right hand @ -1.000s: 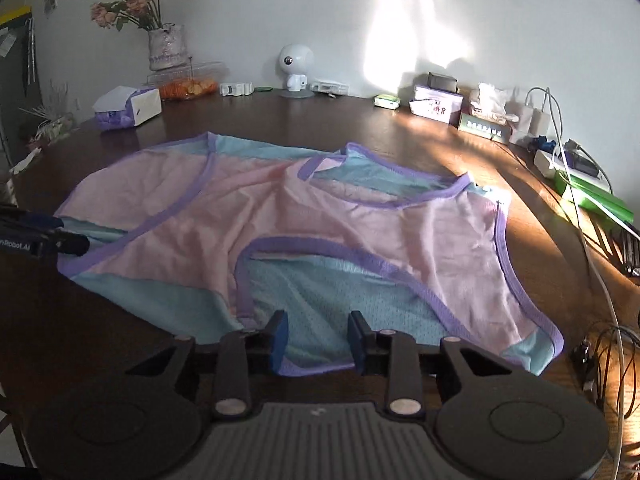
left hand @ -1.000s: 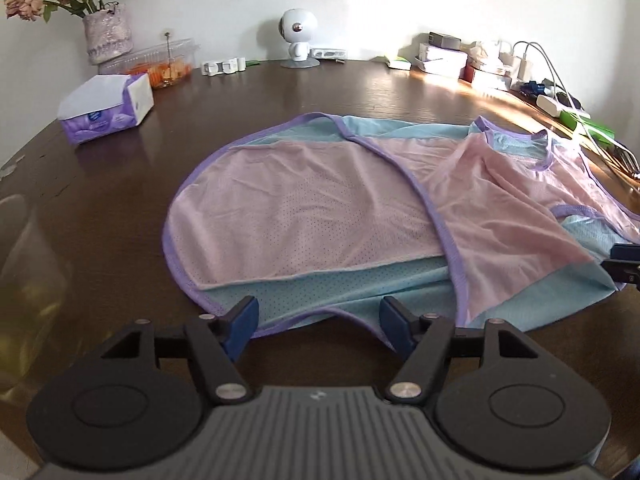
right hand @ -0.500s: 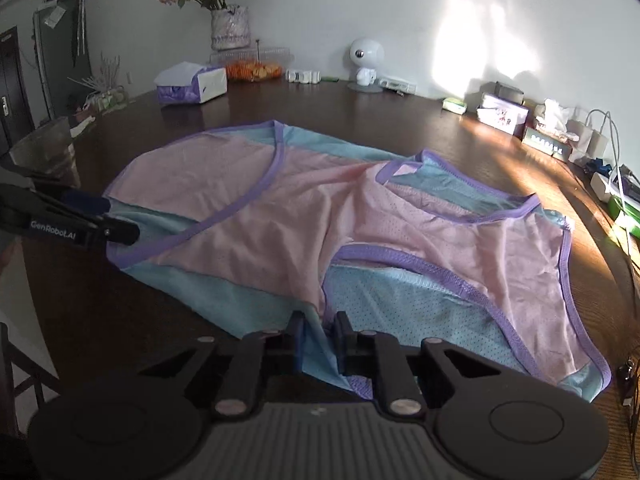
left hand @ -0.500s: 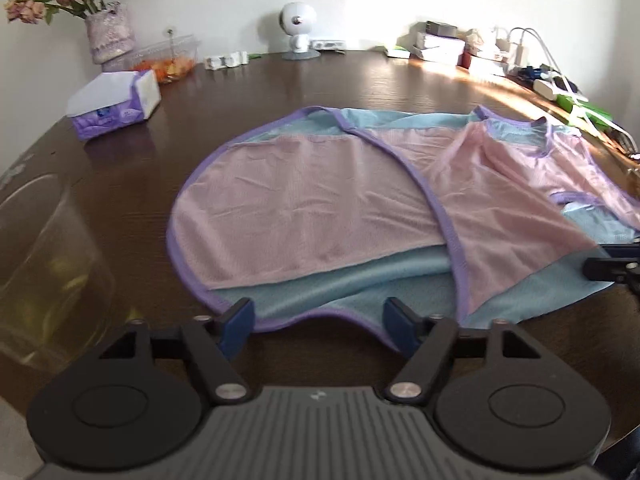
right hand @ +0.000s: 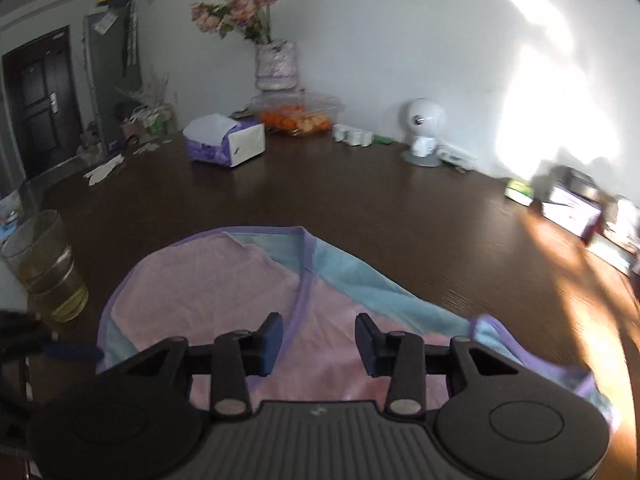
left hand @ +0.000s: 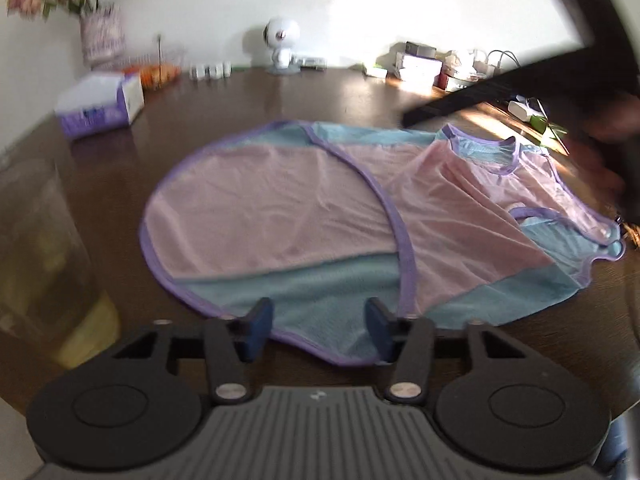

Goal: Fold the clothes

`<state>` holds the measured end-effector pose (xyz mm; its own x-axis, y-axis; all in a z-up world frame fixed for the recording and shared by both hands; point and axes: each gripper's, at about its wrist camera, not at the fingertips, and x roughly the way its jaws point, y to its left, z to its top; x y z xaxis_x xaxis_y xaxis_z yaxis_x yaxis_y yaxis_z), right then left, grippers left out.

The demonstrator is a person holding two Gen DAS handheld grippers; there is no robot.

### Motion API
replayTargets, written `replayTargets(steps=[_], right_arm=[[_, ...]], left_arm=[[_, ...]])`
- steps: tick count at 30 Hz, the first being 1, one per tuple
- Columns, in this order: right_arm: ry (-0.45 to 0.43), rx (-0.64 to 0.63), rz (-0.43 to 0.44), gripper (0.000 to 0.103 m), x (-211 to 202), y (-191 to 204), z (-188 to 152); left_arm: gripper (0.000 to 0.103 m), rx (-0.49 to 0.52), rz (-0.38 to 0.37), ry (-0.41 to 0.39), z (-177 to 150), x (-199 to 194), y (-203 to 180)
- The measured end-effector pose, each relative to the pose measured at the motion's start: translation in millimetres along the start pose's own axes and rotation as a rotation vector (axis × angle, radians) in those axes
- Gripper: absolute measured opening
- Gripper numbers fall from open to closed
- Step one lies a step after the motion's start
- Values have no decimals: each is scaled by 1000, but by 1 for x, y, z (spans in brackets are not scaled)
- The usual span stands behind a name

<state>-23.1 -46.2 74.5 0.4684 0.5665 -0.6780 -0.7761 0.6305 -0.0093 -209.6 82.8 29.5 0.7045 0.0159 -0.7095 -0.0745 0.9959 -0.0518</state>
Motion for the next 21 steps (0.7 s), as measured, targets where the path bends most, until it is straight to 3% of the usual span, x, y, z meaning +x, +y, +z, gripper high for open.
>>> replayTargets(steps=[3,7,10,14,18,20,21], right_arm=[[82,-56,1,34,66,7,36],[173,5,-51,22,130,0,53],[158,56,-82,3,140,-8,58],[130,77,-103,3,149,-13,63],[70,109,-24,11,108,-21,63],[-4,94,-23,43,55,-38,50],[-29,97,-54,48,29,-49,41]], left_arm=[[35,-25,19,-17,-3,-3,1],[34,-23,13,-27,-9,-3,1],[31,8,18,-23,-8,-3,-1],[32,46,40,-16,-5,0,-5],[43,-13,-13,-31,5,-10,-4],[46,-27,-82,-59,10,-14,-12],[46,-10,-97,-55,12,-10,-19]])
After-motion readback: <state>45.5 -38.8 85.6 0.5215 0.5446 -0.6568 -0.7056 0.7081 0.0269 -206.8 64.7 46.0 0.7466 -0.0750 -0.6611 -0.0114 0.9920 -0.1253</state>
